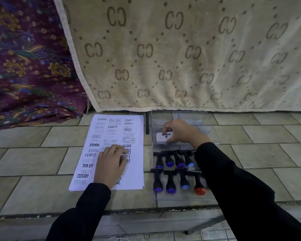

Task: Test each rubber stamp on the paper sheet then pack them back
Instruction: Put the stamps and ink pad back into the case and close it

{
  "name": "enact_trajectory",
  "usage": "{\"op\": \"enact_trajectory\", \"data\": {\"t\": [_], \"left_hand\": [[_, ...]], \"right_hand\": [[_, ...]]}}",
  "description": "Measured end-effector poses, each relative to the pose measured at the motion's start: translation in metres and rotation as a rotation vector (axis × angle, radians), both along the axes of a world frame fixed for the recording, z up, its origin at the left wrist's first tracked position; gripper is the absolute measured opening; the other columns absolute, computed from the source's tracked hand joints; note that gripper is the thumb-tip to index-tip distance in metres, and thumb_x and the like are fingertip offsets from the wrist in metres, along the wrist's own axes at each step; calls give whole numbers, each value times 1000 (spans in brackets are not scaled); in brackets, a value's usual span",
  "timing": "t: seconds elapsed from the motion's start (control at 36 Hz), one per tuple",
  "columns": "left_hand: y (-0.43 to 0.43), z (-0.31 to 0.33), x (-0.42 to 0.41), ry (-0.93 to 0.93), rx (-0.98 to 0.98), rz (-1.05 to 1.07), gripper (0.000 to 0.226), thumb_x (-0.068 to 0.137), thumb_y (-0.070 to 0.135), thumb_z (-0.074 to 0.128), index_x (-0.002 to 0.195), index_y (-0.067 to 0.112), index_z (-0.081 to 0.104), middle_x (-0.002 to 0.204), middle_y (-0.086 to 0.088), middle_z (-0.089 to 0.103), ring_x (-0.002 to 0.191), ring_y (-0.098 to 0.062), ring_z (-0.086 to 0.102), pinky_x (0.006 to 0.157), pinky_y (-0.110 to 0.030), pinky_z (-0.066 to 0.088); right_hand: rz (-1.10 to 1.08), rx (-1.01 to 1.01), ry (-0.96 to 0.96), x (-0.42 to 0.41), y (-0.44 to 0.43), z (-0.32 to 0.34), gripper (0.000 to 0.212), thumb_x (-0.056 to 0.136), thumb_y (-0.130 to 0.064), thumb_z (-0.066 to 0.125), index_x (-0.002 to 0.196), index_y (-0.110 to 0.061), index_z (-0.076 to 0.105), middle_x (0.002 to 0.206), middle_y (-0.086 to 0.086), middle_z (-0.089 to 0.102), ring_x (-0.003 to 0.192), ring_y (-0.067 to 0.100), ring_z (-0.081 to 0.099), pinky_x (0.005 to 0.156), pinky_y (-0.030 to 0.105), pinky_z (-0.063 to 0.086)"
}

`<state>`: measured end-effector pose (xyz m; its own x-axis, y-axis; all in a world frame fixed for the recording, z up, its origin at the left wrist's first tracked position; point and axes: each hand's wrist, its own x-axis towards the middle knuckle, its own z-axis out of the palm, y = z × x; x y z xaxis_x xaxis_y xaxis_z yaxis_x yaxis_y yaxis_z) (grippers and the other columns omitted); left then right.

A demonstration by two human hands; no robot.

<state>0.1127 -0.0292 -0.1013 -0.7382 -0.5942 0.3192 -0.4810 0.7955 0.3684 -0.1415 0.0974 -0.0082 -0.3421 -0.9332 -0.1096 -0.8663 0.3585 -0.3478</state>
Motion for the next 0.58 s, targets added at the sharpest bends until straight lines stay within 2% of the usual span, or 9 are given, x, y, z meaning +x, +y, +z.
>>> {"op": "enact_trajectory", "data": {"t": [0.17, 0.36, 0.58], "left_hand": [[-2, -3, 0, 8, 2, 4, 13, 87, 15, 60, 95, 25, 63, 102, 11, 58, 90, -16, 52, 76, -30, 32], [-2, -3, 0, 13, 14, 4, 19, 86, 26, 46, 94, 26, 62, 102, 12, 58, 90, -16, 52, 75, -29, 31], [3, 3, -1, -34, -45, 5, 25, 86, 27, 40, 94, 24, 62, 101, 10, 58, 87, -18, 53, 74, -34, 39]], "right_hand": [[12, 0, -8, 0, -1, -8, 37, 63, -23, 87, 92, -12, 68, 99, 2, 69, 97, 14, 62, 84, 28, 51], [42, -9, -4, 1, 0, -11, 29, 68, -15, 83, 92, -7, 69, 98, 6, 69, 94, 17, 63, 85, 29, 51], [38, -25, -8, 2, 4, -9, 25, 75, -16, 79, 96, -7, 70, 101, 7, 70, 95, 17, 63, 84, 23, 48]]}}
